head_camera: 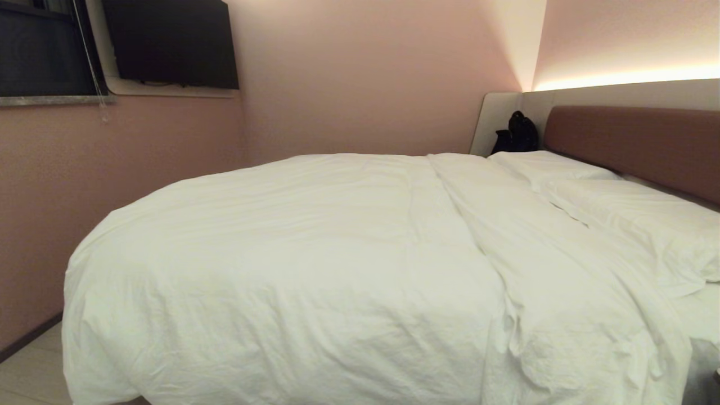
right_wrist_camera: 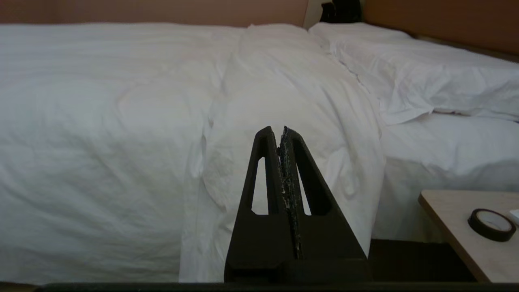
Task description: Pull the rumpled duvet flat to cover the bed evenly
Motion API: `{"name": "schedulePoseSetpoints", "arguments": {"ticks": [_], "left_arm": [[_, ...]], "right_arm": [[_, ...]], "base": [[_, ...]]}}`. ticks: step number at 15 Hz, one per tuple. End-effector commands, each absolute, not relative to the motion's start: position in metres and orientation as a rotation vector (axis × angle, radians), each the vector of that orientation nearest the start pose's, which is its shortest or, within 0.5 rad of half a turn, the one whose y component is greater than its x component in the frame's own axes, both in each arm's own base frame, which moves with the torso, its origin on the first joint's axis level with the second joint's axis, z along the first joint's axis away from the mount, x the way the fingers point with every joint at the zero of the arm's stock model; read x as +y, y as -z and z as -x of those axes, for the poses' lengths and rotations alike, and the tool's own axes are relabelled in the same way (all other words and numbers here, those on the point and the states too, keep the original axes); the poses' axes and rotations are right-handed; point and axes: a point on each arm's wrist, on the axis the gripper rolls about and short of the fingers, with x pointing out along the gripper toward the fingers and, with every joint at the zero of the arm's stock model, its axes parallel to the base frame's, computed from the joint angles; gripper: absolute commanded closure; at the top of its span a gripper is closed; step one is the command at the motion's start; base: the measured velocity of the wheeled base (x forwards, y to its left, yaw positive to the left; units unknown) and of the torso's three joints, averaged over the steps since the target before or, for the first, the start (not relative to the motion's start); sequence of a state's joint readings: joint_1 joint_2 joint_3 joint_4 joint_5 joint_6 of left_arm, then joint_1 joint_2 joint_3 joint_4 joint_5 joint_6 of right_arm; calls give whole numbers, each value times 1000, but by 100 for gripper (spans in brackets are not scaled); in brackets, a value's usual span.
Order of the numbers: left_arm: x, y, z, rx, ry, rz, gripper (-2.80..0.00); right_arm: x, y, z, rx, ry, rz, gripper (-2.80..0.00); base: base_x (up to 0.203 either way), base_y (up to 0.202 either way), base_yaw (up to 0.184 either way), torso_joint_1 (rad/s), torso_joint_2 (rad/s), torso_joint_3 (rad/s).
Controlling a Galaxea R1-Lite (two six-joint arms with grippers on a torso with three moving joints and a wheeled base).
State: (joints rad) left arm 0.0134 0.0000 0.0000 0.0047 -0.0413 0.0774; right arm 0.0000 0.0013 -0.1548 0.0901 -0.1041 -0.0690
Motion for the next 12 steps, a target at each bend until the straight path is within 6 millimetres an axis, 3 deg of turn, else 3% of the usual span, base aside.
{"name": "schedulePoseSetpoints", "arguments": {"ticks": [1, 9, 12], "left_arm": [[-1, -75, 23, 5, 29, -77, 0], [-1, -75, 23, 5, 28, -78, 0], [-1, -75, 23, 5, 28, -75, 0]], "right_arm": [[-2, -95, 32, -16, 110, 79, 0], [-2, -86, 29, 16, 95, 85, 0], [0, -84, 28, 20, 6, 87, 0]], "base": [[0, 0, 0, 0, 0, 0], [0, 0, 0, 0, 0, 0], [0, 0, 0, 0, 0, 0]]}}
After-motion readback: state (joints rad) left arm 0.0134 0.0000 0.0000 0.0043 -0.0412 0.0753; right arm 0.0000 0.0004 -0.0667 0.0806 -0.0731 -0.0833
